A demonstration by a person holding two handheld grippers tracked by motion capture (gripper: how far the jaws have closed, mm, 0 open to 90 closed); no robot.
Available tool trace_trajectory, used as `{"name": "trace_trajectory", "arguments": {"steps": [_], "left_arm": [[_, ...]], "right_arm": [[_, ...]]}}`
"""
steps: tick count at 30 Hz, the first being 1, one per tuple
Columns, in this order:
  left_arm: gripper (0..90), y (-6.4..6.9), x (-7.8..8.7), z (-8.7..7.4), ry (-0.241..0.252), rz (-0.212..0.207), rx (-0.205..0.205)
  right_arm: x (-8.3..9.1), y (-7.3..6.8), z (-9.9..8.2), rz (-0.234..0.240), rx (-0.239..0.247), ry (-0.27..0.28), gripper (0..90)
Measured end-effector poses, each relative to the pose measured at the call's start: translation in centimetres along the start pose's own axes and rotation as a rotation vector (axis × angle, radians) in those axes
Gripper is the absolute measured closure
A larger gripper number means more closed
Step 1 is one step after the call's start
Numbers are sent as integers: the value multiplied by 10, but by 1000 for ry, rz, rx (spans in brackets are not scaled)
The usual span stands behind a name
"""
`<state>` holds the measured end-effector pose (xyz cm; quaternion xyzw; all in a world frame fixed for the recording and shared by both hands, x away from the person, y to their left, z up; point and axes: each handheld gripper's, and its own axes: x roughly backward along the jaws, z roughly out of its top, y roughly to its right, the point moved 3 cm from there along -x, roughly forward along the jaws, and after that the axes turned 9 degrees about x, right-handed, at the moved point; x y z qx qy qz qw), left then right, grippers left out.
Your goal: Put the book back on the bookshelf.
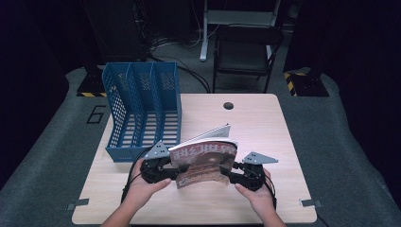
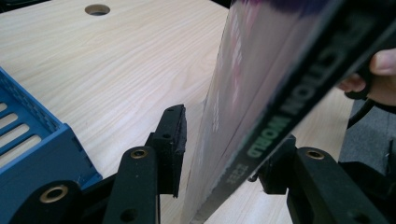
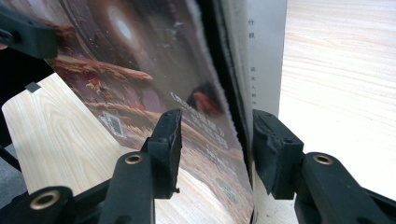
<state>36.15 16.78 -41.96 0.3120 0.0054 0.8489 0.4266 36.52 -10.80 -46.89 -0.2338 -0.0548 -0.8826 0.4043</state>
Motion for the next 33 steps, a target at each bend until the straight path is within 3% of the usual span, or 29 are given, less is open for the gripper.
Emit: {"name": "trace_trajectory", "arguments": {"steps": [7,15,26,33], "left_arm": [[583,3,6,8,22,-37,-14],[574,6,13,19,22,-18,-28],[560,13,23,39,-1,-36,-47],[561,20,29,56,-29,-16,-91]], "right_arm": [[0,1,-1,-8,1,-4,545],[1,3,-1,-21,-7,-4,540],[4,7,-2,-29,-14,4,541],[7,8,-1,-24,-26,16,560]]}}
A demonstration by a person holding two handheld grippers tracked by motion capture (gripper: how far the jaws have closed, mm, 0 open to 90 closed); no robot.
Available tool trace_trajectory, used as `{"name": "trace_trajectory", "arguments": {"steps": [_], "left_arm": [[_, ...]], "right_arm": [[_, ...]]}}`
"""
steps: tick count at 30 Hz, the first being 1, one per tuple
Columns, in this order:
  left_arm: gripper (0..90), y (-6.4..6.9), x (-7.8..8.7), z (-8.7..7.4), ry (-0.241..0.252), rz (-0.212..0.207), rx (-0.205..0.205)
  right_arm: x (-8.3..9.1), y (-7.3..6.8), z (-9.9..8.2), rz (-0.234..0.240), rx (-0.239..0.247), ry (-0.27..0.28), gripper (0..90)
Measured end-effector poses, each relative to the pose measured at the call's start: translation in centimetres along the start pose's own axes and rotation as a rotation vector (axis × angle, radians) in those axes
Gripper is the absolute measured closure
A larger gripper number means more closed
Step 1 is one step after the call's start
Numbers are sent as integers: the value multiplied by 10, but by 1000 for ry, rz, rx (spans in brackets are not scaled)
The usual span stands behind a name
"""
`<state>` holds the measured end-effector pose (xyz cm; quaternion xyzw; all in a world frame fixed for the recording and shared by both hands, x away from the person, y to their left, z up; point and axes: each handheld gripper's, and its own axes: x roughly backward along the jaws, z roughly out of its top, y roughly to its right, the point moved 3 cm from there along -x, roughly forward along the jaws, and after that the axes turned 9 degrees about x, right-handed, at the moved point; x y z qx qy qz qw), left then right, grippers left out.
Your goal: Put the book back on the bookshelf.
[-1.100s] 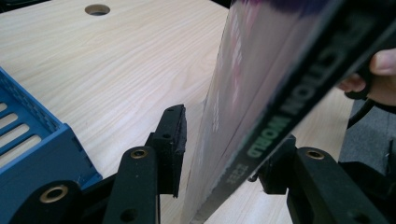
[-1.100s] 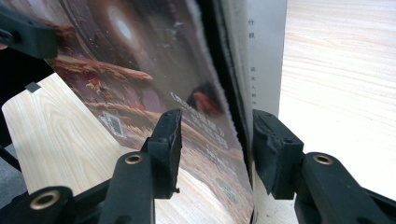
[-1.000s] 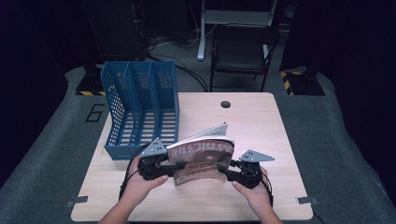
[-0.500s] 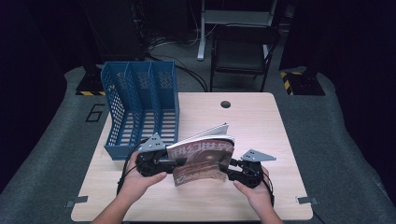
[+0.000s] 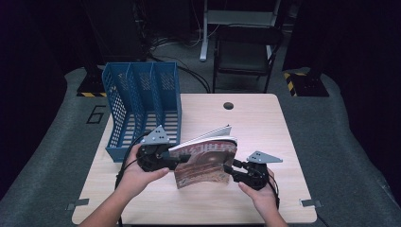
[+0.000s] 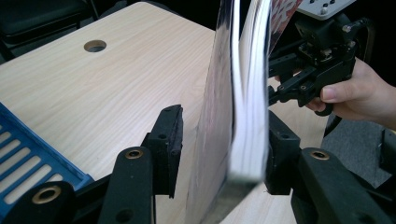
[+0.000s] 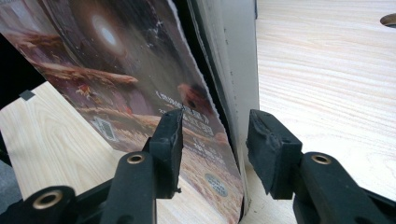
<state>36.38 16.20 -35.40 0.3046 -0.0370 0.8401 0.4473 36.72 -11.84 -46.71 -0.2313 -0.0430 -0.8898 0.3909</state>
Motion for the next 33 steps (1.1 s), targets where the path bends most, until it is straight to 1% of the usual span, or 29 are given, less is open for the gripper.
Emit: {"name": "trace_trajectory", "arguments": {"steps": [4,5,7,10,12,14,17,18,20,21,24,25,26,27,29,32,33], "left_arm": [[574,2,1,8,-19,9,-25],[574,2,1,9,-33,1,-30],[574,3,1,11,-32,4,-28],[575,4,0,16,-43,-11,-25],[576,4,0,18,-47,-6,-29],[576,5,-1,21,-57,-12,-37],[583,6,-2,23,-57,-8,-35],[583,6,-2,24,-64,-11,-35],[594,6,-2,26,-74,-4,-39],[600,6,-3,27,-77,-9,-34],[619,6,-2,31,-93,-13,-46],[622,6,-3,32,-87,-12,-43],[622,7,-4,33,-92,-17,-42],[622,7,-5,35,-95,-8,-48],[621,8,-7,37,-106,-21,-45],[621,10,-10,39,-121,-17,-53],[621,9,-10,41,-128,-14,-64]], "right_arm": [[2,0,1,16,-8,12,584],[2,0,2,18,-4,18,589],[2,0,2,20,-2,21,593],[4,-1,3,17,-3,21,603],[4,-1,3,18,-1,21,604],[4,-1,3,19,1,21,608],[4,-1,3,20,-3,26,610],[4,0,3,21,1,29,610],[4,0,3,20,-1,29,612],[4,0,3,19,-4,31,612],[4,0,2,20,-8,22,613],[4,0,2,19,-9,24,614],[4,0,2,20,-5,26,615],[4,0,2,20,-8,26,616],[4,0,2,20,-10,26,617],[4,0,2,25,-12,26,620],[4,0,2,26,-13,27,621]]}}
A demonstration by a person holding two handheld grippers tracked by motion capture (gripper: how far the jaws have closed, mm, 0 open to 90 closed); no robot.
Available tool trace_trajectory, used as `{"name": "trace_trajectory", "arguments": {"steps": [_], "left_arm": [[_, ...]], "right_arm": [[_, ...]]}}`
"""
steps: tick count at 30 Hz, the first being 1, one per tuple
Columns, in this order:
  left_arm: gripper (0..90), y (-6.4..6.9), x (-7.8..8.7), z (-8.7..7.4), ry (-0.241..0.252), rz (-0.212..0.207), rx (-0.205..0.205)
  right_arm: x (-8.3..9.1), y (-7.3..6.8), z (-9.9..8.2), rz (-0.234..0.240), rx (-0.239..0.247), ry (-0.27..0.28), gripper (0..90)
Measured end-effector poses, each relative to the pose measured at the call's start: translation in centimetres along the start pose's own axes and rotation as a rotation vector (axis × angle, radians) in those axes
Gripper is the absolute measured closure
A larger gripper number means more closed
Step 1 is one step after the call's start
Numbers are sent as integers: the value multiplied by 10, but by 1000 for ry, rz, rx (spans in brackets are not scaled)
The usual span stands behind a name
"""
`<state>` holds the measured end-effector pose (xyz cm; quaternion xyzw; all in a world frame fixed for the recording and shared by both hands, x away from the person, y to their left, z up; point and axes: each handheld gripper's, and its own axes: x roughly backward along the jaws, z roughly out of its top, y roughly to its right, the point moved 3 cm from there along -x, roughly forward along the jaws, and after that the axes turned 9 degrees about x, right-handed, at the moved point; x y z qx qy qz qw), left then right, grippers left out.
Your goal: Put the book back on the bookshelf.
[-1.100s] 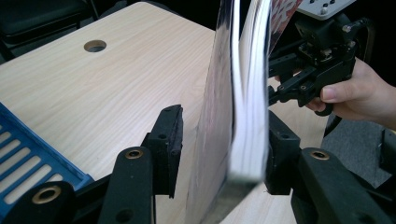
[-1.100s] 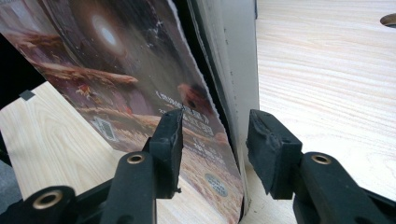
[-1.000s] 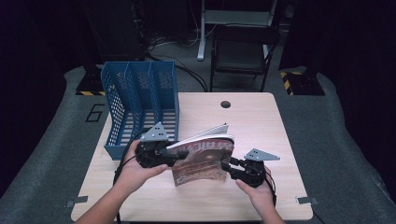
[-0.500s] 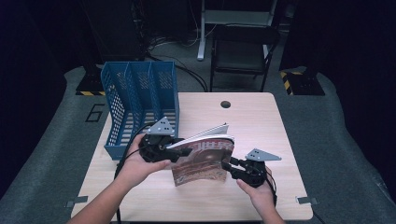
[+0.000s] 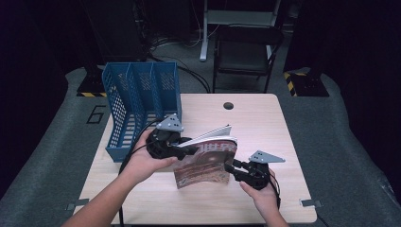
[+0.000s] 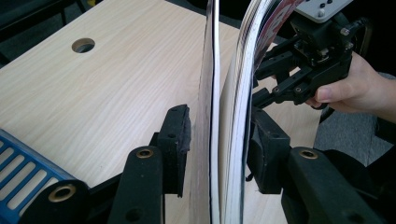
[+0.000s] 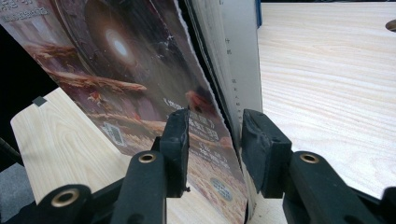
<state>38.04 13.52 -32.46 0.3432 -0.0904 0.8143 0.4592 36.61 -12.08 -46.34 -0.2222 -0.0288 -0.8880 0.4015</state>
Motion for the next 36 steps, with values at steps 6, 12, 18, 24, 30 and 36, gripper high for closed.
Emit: {"name": "trace_trajectory", "arguments": {"steps": [6,12,18,24,30,36], "left_arm": [[620,1,-4,5,-20,4,5],[619,-1,-7,8,-30,8,10],[618,-2,-9,11,-37,16,15],[637,-1,-12,13,-52,25,3],[673,0,-13,16,-62,33,1],[704,1,-15,16,-69,27,-8]], "right_arm": [[0,0,0,2,0,-1,621],[0,0,-1,-2,-8,-6,621],[-1,1,-1,-1,-4,-8,622],[-1,1,-1,1,-7,-5,633],[1,1,0,-11,-4,5,676],[1,2,0,-22,-5,2,709]]}}
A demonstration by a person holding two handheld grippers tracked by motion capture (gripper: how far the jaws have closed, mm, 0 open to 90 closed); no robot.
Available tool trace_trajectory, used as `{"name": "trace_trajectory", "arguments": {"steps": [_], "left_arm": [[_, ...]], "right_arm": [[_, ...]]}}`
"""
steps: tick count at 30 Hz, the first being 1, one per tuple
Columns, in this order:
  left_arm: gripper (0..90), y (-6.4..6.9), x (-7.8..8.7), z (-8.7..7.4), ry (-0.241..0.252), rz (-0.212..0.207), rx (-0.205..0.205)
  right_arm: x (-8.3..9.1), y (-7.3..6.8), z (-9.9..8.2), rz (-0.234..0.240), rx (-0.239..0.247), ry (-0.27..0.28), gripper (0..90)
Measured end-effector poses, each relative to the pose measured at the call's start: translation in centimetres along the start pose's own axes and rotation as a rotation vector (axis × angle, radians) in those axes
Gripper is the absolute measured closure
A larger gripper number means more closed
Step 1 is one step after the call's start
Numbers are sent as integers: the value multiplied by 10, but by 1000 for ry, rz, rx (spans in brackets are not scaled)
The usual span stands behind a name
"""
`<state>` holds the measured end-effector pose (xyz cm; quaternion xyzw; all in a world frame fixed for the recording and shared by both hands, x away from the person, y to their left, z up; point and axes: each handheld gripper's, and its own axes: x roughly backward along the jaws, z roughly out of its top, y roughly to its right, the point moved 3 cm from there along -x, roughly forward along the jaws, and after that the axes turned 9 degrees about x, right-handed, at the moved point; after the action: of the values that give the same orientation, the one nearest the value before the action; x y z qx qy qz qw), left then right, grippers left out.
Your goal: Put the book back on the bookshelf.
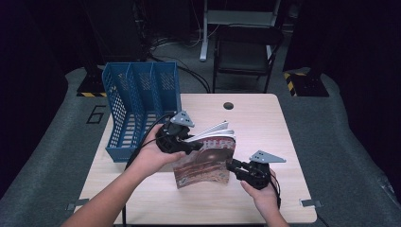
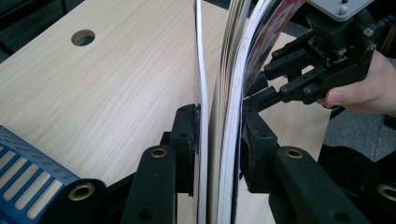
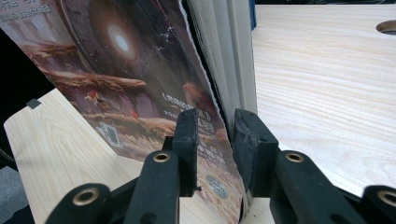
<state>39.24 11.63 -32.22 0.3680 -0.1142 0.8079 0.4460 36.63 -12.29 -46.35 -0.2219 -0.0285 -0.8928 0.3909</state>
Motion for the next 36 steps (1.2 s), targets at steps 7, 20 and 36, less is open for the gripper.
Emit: {"name": "trace_trajectory", "arguments": {"steps": [7,20,36], "left_arm": [[723,0,-1,0,-1,1,0],[740,4,-3,2,-21,-5,-22],[810,10,-6,4,-51,-13,-38]], "right_arm": [[0,1,0,-4,2,-4,721],[-2,1,0,-21,-3,3,747],[-2,2,0,-21,-9,6,744]]}}
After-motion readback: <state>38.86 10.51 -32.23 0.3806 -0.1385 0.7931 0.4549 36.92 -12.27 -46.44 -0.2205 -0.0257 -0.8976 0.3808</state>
